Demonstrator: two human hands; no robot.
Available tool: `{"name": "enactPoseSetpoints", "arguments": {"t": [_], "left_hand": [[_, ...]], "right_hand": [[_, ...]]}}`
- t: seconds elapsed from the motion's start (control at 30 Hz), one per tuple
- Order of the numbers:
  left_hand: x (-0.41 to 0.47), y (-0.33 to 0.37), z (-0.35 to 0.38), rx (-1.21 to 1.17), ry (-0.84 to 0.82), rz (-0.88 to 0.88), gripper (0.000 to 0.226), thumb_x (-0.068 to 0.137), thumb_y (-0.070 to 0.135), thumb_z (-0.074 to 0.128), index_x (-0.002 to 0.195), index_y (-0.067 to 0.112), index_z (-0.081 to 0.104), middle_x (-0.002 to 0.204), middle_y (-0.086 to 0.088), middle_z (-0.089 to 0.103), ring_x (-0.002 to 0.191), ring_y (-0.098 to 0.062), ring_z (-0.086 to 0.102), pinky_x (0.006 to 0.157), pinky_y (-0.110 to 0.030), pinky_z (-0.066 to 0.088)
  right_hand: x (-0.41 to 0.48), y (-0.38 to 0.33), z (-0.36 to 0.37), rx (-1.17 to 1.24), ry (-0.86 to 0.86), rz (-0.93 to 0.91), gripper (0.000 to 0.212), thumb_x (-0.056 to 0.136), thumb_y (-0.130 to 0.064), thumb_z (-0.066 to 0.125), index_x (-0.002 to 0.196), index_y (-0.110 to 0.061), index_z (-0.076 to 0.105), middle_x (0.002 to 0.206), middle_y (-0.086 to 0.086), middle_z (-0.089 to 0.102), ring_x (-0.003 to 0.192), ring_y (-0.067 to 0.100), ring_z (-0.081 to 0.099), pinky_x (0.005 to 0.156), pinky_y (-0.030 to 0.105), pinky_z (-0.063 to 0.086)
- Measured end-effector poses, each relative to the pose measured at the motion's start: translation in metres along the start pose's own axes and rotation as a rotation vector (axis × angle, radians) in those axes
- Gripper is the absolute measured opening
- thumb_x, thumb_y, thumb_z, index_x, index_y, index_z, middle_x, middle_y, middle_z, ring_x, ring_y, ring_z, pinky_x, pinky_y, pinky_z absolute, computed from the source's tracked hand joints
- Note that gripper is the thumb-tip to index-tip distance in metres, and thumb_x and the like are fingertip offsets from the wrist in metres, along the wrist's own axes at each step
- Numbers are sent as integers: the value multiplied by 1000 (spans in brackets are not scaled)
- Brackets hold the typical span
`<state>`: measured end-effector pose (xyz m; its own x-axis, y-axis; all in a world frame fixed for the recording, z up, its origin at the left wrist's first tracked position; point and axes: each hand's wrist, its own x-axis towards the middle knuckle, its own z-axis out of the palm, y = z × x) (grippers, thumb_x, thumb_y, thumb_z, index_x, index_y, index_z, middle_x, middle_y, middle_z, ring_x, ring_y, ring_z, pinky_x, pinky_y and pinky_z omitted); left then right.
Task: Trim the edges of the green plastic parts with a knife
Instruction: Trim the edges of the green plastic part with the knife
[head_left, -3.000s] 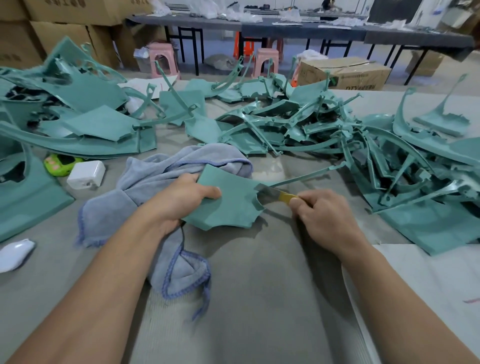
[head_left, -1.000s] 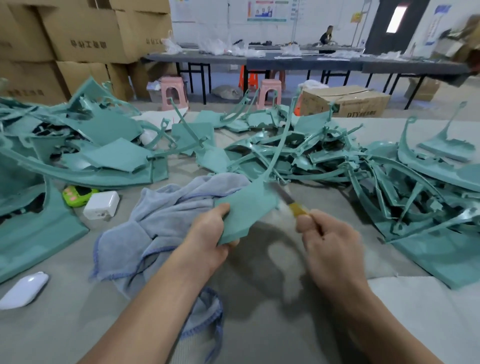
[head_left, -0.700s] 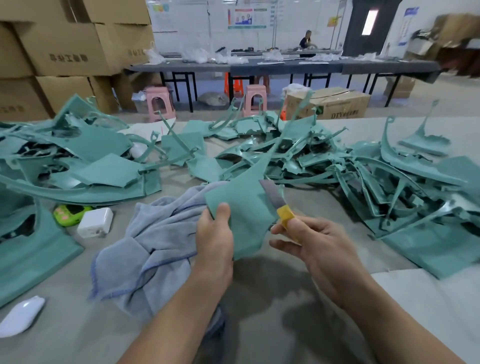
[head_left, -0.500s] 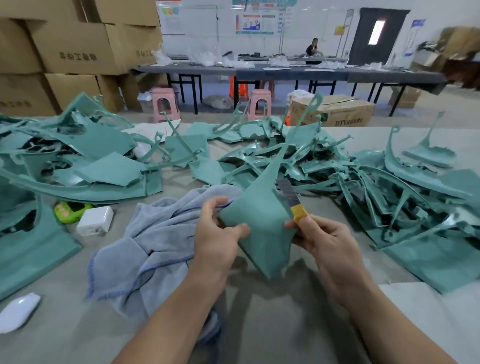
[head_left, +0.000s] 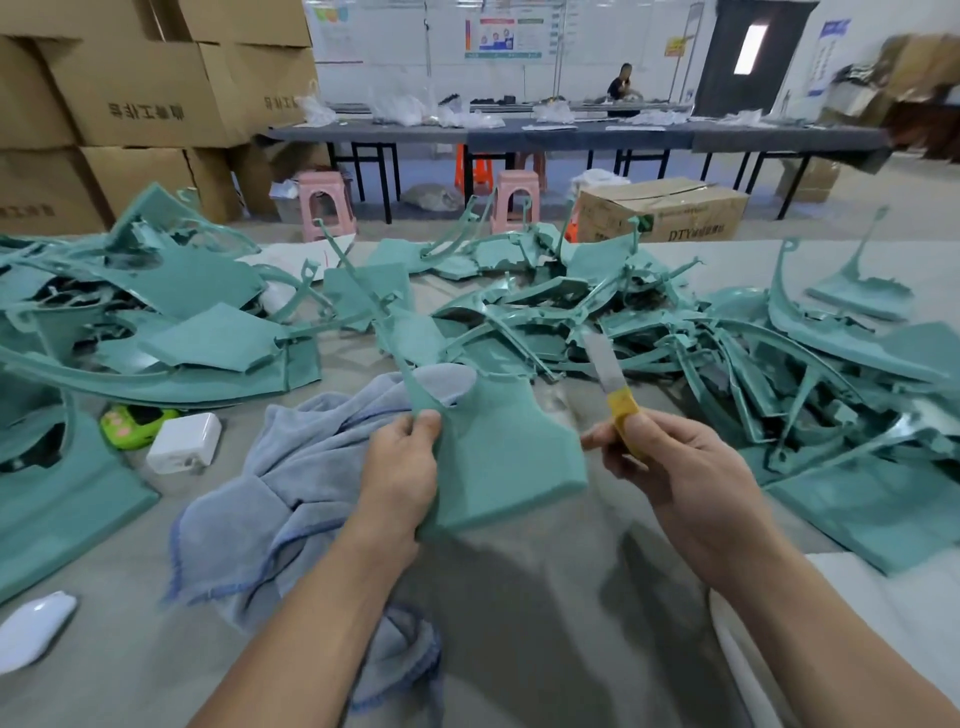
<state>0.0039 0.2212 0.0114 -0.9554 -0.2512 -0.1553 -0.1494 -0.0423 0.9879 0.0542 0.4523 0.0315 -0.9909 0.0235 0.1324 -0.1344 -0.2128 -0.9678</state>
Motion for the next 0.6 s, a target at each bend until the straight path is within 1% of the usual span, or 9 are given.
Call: {"name": "enactPoseSetpoints", "arguments": {"t": [0.07,0.2,0.27,0.33,0.4,0.43,0.5,0.57,0.6], "left_hand": [[7,2,-5,-45,16,-2,29,104,22,51,86,11,70,79,-4,78,72,-23,73,57,-29,56],[17,2,-9,-27,-21,10,27,103,24,53,87,15,72,83,-4,78,75,-23,72,69,-34,57],[19,3,-10,-30,-45,3,26,103,23,53,88,14,72,81,-3,78,70,-19,72,62,-30,55],[18,4,-11,-46,-55,-3,26,104,21,53,89,14,73,78,-1,78,65,-17,72,53,-25,53],[16,4,-10,-62,-61,-9,25,104,21,52,91,13,73,77,-1,78,64,-15,73,50,-24,53],[15,5,-10,-68,-58,-9,26,104,21,53,91,13,73,78,-1,78,65,-16,73,52,-26,54],[14,6,-9,-82,-45,-8,26,104,21,52,90,12,72,77,-1,77,66,-19,72,58,-28,55],[12,9,-9,-106,-47,-17,25,105,20,52,89,12,70,72,0,76,61,-16,71,52,-25,54],[12,10,-10,-122,-55,-24,25,105,19,51,90,13,70,70,0,76,57,-14,70,48,-22,52]], "right_hand": [[-1,2,-6,-102,-65,10,29,91,-33,62,81,-12,80,91,15,76,86,29,58,79,37,44],[-5,4,-4,-269,-297,72,32,93,-31,61,80,-7,79,88,19,74,76,22,55,71,22,47],[-5,4,-2,-349,-369,66,36,95,-32,59,78,-7,79,86,28,67,72,22,48,66,21,40],[-4,3,0,-399,-303,11,37,96,-33,60,77,-8,79,79,30,58,69,20,42,63,24,35],[-3,3,1,-375,-167,-34,36,98,-30,62,75,-8,79,67,23,49,65,16,38,61,25,33],[-4,1,1,-348,-154,-42,35,97,-29,62,74,-8,79,64,17,50,64,15,38,60,24,34],[-8,-1,1,-311,-276,-16,35,95,-31,64,76,-6,79,71,19,63,65,16,42,62,22,37],[-11,0,4,-328,-382,35,35,94,-32,62,78,-6,78,79,28,66,66,19,43,63,23,37],[-11,2,4,-340,-356,38,36,95,-33,62,78,-6,78,75,24,65,65,19,42,61,22,36]]}}
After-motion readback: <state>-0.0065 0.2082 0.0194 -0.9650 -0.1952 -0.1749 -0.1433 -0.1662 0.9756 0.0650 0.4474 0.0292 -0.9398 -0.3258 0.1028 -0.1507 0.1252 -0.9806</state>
